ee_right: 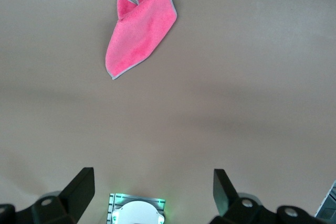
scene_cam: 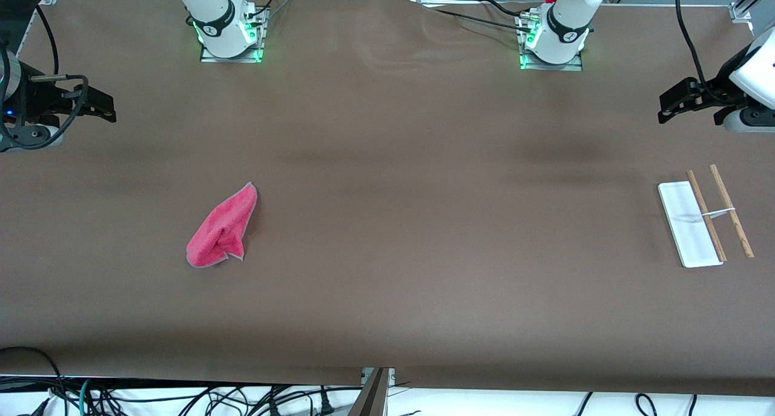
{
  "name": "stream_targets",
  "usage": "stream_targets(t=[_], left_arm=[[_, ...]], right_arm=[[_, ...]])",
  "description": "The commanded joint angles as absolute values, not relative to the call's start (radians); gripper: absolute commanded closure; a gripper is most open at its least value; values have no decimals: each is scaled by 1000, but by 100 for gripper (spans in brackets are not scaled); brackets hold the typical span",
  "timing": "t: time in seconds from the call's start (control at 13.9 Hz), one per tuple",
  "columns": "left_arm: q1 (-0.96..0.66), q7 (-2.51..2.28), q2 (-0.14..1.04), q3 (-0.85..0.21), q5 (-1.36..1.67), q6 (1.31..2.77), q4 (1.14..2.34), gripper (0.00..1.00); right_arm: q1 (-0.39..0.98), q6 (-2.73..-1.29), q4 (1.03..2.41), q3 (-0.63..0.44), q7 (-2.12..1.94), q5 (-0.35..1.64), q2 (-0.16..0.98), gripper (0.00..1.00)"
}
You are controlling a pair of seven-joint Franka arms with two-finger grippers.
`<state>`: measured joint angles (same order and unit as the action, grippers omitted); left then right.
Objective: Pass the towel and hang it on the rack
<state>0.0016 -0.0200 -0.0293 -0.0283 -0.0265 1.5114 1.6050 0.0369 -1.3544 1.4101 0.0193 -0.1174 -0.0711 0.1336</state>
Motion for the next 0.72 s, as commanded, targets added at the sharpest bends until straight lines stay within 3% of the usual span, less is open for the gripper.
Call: stream_targets(t=[0.0,0.65], left_arm=[[9,-35,-35,-32,-25,1508,1598,0],[11,-35,-34,-25,-25,1508,1582,0]], right_arm=[[29,-1354,1410,31,-117,-58,129,0],[29,-1359,1384,32,-117,-57,140,0]])
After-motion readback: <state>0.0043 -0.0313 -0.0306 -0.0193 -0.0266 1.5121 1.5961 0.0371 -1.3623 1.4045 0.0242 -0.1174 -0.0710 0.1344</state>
